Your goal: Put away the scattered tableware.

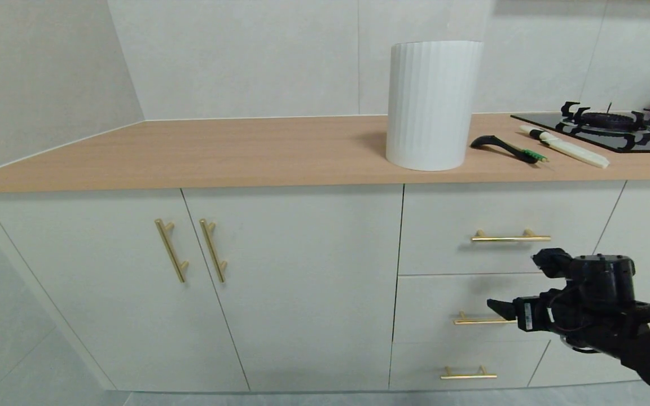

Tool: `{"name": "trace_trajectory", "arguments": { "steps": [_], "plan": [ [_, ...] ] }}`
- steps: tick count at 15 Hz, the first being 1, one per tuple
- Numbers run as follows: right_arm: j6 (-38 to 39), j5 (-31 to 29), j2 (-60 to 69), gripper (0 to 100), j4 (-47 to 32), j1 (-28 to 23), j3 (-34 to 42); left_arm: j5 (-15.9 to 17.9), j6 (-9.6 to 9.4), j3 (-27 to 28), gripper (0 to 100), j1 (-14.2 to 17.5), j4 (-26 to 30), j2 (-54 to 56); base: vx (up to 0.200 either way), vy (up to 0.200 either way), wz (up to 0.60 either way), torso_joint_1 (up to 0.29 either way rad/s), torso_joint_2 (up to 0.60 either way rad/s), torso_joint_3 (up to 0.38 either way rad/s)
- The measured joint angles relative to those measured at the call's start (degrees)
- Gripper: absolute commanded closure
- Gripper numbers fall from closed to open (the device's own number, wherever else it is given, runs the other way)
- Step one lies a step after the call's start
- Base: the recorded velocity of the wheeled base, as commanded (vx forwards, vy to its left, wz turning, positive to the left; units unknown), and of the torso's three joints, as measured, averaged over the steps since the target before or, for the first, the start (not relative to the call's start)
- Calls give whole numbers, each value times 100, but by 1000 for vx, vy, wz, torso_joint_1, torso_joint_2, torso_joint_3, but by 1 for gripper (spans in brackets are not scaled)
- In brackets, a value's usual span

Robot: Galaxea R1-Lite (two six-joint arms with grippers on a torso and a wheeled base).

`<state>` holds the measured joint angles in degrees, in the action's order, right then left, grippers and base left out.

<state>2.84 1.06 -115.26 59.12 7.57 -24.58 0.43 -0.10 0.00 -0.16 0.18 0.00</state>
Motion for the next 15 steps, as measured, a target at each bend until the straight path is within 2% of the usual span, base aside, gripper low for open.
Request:
{"name": "trace_trajectory", "arguments": {
  "steps": [2, 3, 8, 15],
  "plan": [
    [-16, -223, -751, 0, 930, -24, 129, 0, -1, 0, 0, 0, 0, 0, 0, 0, 0, 0, 0, 0],
    [-24, -300, -1037, 0, 1137, -30, 149, 0, 0, 0, 0, -2, 0, 0, 0, 0, 0, 0, 0, 0],
    [-28, -494, -1740, 0, 1185, -46, -63, -2, 0, 0, 0, -2, 0, 0, 0, 0, 0, 0, 0, 0],
    [5, -872, -2270, 0, 1185, -105, -858, 0, 0, 0, 0, -2, 0, 0, 0, 0, 0, 0, 0, 0]
  ]
}}
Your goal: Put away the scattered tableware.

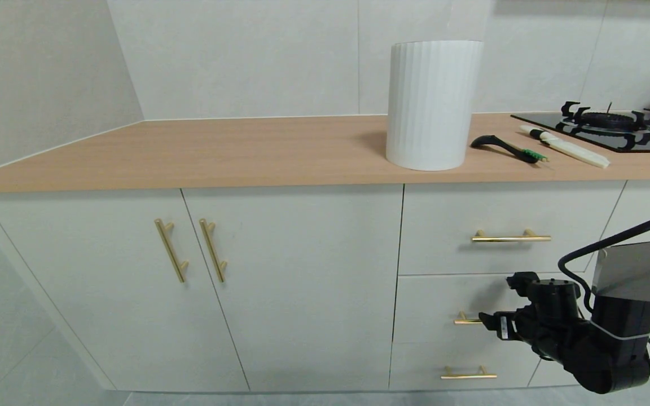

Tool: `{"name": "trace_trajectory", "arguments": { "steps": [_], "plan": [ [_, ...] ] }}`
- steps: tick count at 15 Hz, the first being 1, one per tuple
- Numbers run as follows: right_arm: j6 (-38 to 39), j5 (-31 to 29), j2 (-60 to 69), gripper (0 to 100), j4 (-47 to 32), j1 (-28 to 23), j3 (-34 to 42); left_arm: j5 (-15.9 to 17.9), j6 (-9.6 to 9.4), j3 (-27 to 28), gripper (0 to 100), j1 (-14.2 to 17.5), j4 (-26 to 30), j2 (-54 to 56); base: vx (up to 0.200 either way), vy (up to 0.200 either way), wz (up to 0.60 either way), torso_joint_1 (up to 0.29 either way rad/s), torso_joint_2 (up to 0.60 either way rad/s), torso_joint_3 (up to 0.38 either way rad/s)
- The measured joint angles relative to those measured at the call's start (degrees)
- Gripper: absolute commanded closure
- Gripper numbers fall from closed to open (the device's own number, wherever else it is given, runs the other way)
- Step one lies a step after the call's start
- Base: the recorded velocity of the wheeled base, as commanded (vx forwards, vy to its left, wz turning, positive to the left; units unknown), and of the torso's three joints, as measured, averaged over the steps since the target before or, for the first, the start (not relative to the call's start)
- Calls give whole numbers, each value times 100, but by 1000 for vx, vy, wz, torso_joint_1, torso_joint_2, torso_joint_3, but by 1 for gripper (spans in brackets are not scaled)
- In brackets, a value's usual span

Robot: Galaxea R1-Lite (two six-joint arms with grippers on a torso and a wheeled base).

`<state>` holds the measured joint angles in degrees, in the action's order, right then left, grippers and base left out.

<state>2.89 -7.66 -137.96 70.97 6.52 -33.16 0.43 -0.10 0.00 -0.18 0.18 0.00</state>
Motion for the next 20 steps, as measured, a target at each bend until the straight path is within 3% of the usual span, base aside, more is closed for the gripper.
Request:
{"name": "trace_trajectory", "arguments": {
  "steps": [10, 17, 20],
  "plan": [
    [-21, -77, -368, 0, -235, -27, -335, 0, -1, 0, 0, 0, 0, 0, 0, 0, 0, 0, 0, 0],
    [-93, -77, -148, 0, -305, 9, 155, -2, 0, 0, 0, 0, -2, 0, 0, 0, 0, 0, 0, 0],
    [-144, -37, 522, 0, -690, 61, 642, 0, 0, 0, 0, 0, 0, 0, 0, 0, 0, 0, 0, 0]
  ]
}}
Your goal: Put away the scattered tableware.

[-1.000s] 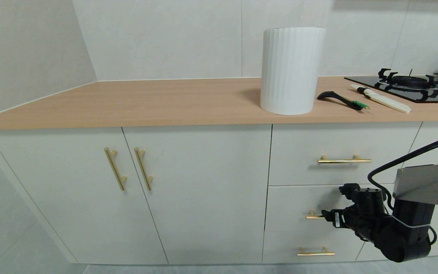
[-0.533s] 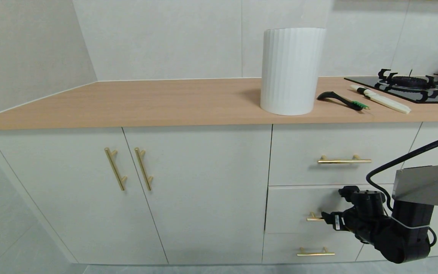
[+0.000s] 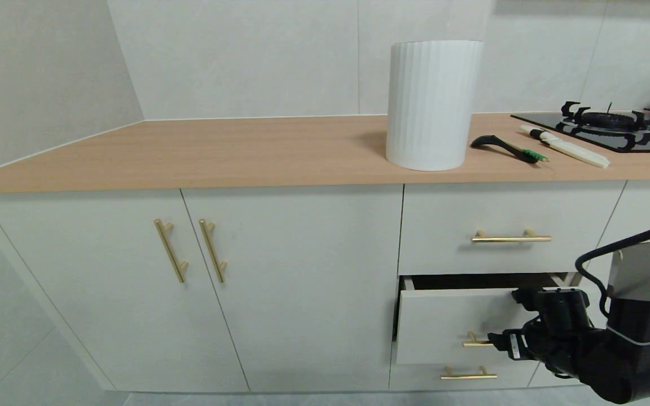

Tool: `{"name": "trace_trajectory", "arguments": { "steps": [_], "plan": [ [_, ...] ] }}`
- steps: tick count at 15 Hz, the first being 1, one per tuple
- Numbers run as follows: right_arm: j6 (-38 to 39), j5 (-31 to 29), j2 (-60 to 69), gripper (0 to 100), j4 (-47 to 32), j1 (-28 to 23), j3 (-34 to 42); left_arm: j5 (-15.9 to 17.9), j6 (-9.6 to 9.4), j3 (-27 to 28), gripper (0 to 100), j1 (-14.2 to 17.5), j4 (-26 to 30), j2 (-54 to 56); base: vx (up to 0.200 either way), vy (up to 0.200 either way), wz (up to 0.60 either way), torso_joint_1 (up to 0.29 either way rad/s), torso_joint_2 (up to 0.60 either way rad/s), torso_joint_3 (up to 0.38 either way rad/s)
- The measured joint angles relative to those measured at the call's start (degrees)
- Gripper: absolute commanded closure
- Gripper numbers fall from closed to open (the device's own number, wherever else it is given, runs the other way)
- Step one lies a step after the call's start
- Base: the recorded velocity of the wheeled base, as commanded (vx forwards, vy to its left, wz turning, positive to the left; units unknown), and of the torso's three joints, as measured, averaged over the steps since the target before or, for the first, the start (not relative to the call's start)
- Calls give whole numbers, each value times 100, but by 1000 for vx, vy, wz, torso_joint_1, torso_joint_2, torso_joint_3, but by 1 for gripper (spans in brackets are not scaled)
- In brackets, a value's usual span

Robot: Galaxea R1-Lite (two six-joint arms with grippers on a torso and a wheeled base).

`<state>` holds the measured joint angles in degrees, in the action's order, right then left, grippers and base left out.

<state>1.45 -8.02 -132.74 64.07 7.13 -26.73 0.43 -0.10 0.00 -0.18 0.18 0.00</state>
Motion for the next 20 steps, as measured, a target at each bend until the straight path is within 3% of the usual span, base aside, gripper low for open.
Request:
{"name": "trace_trajectory", "arguments": {
  "steps": [2, 5, 7, 10, 12, 20],
  "plan": [
    [0, 33, 798, 0, -574, 69, 215, 0, -1, 0, 0, 0, 0, 0, 0, 0, 0, 0, 0, 0],
    [7, 80, 2467, 0, -2178, 152, 113, 0, 0, 0, 0, 0, 0, 0, 0, 0, 0, 0, 0, 0],
    [21, 212, 3421, 0, -3354, 179, -545, 1, -1, 0, 0, 0, 0, 0, 0, 0, 0, 0, 0, 0],
    [46, 318, 3867, 0, -3963, 204, -1298, 0, 0, 0, 0, 2, -2, 0, 0, 0, 0, 0, 0, 0],
    [66, 349, 3572, 0, -3974, 215, -1485, 0, 0, 0, 0, 0, 0, 0, 0, 0, 0, 0, 0, 0],
    [111, 310, 2076, 0, -2715, 226, -1557, 0, 0, 0, 0, 0, 0, 0, 0, 0, 0, 0, 0, 0]
  ]
}}
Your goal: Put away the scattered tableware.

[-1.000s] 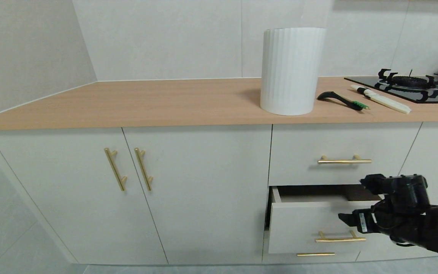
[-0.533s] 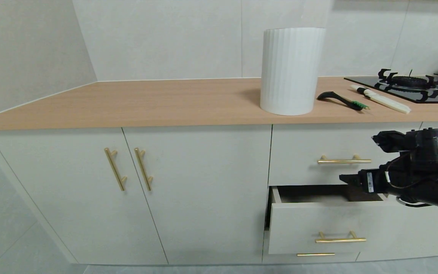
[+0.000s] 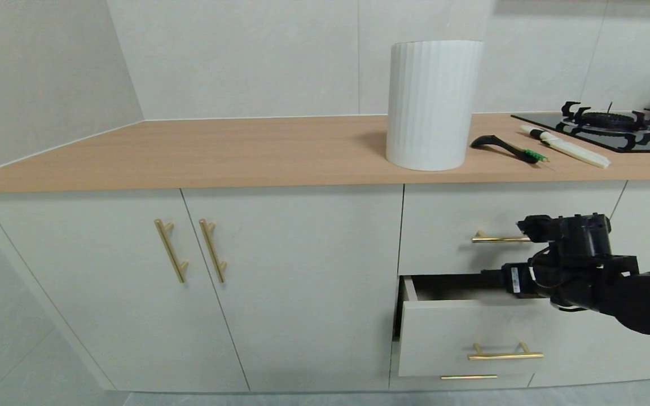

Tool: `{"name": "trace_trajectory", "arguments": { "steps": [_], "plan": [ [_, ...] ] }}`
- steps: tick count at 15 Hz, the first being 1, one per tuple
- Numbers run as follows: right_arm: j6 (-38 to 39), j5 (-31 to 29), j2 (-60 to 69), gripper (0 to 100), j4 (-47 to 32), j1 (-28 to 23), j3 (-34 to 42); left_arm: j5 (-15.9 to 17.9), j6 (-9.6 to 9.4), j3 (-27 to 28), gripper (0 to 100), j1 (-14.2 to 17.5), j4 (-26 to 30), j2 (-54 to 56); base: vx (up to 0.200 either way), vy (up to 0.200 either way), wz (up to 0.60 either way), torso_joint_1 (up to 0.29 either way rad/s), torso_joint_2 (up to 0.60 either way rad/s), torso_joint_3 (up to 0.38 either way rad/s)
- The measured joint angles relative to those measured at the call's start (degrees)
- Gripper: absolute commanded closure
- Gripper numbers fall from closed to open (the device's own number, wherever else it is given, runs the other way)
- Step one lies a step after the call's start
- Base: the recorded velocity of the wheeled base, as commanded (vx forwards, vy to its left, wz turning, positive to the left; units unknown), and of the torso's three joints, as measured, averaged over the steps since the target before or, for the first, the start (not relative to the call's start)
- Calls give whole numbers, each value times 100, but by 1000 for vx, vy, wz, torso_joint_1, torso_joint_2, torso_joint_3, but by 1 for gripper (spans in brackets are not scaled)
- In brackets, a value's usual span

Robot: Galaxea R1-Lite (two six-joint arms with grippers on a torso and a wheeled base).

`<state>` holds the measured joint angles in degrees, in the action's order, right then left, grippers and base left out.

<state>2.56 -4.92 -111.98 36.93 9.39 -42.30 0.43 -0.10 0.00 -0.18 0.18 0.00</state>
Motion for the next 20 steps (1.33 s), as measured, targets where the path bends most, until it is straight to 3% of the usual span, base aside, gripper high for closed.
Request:
{"name": "trace_trajectory", "arguments": {
  "steps": [4, 10, 20],
  "plan": [
    [-22, -139, -563, 0, 304, 6, 38, 0, 0, 0, 0, 0, 0, 0, 0, 0, 0, 0, 0, 0],
    [-62, -117, -579, 0, -154, 4, 104, 0, -1, 0, 0, 0, 0, 0, 0, 0, 0, 0, 0, 0],
    [-658, 217, 484, 0, -2420, 183, 101, -2, -1, 0, 0, 0, 0, 0, 0, 0, 0, 0, 0, 0]
  ]
}}
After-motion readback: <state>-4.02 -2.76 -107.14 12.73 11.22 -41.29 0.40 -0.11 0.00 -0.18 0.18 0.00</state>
